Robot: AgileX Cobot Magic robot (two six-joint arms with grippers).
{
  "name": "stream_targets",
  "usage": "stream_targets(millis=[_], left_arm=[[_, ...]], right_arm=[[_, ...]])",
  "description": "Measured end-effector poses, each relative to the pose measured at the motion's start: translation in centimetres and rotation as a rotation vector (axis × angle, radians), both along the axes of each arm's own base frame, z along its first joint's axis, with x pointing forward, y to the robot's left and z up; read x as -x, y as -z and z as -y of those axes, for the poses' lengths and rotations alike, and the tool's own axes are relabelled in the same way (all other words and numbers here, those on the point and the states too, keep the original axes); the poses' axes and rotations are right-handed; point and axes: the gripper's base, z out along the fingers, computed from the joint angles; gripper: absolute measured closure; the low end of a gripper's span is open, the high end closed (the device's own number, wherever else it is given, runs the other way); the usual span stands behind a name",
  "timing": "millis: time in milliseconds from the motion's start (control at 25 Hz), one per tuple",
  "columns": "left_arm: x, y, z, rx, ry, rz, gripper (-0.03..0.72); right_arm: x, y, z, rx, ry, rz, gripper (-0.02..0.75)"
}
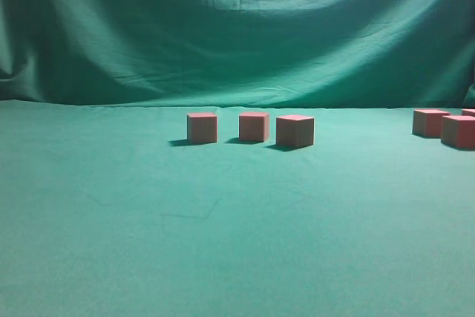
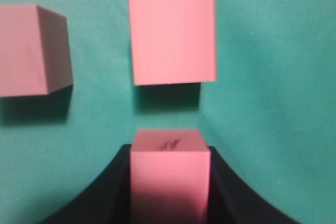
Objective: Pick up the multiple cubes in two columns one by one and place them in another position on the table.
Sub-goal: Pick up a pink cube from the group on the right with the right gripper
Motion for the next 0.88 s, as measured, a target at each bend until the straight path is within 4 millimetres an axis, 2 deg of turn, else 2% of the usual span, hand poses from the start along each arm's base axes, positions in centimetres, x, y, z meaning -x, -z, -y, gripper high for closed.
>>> stream_targets(millis=[160,360,480,680,880], left_arm=[[0.0,0.0,0.0,0.0,0.0,0.0,0.688],[0.0,0.0,0.0,0.0,0.0,0.0,0.688],[0.0,0.0,0.0,0.0,0.0,0.0,0.688],[0.0,0.0,0.0,0.0,0.0,0.0,0.688],[0.0,0.0,0.0,0.0,0.0,0.0,0.688]], right_arm=[[0.7,-0.8,-0.3,0.005,0.024,-0.087,0.472],[2.5,-4.8,-3.9,0.008,-0.094,-0.065,0.472],[3.7,-7.7,-7.4,-0.009,-0.231,0.02,0.472],[4.6,-11.4,-15.2,-0.076,-0.472,0.14,0.472],[3.6,-12.1,-22.6,-0.098,-0.609,0.152,0.472]])
